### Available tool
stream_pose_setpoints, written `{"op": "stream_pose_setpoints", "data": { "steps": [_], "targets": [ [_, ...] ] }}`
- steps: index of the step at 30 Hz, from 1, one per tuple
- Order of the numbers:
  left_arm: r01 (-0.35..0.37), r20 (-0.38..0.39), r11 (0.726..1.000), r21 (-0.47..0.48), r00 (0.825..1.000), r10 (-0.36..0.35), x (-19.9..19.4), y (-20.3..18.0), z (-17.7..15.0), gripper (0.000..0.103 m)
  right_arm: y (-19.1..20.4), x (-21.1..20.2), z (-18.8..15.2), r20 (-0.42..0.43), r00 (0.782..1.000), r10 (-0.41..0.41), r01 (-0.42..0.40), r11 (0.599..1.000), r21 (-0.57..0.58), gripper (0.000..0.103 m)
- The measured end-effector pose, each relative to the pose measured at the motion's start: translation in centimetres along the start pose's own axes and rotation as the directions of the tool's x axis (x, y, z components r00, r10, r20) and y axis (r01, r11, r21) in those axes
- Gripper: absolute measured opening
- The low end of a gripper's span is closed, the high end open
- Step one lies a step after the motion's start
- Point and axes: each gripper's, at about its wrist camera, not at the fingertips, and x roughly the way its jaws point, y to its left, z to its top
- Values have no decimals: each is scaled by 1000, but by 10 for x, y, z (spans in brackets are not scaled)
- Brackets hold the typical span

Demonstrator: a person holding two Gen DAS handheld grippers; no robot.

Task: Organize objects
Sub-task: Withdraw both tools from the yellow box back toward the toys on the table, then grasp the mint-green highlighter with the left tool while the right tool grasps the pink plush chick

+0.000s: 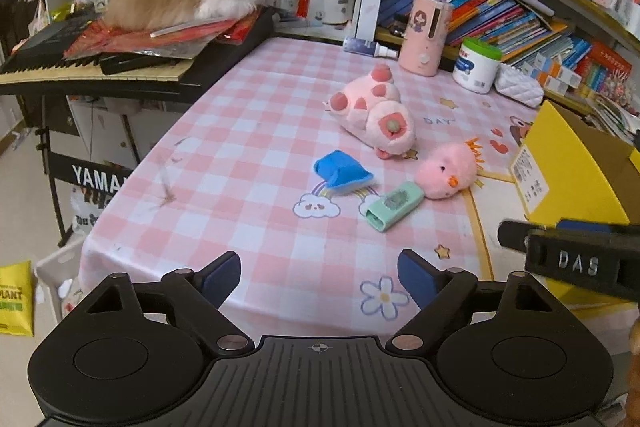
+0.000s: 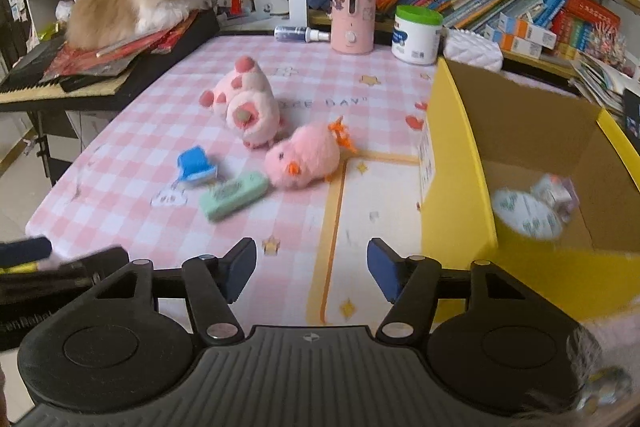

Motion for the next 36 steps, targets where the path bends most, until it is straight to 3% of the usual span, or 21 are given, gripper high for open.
{"op": "stream_pose_setpoints", "data": {
  "steps": [5, 14, 21, 24, 32, 36],
  "targets": [
    [9, -18, 1000, 21, 1000, -9, 15, -9, 11, 82, -6, 19, 21, 3, 999, 36, -36, 999, 16, 60],
    [63, -67, 991, 116, 996, -56, 53, -29, 28, 58, -20, 59, 54, -69, 993, 100, -92, 989, 119, 61],
    [129, -90, 952, 278, 990, -107, 82, -60, 42, 48, -36, 93, 82, -123, 982, 141, -107, 963, 247, 66],
    [105, -91, 937, 333, 993, -79, 94, -70, 45, 47, -43, 109, 90, -157, 975, 156, -104, 950, 294, 67],
    [161, -190, 929, 334, 977, -101, 120, -75, 47, 33, -48, 142, 94, -239, 954, 182, -87, 929, 359, 67],
    [159, -188, 936, 315, 977, -103, 121, -73, 47, 23, -48, 150, 92, -255, 949, 185, -86, 930, 357, 66]
  ]
}}
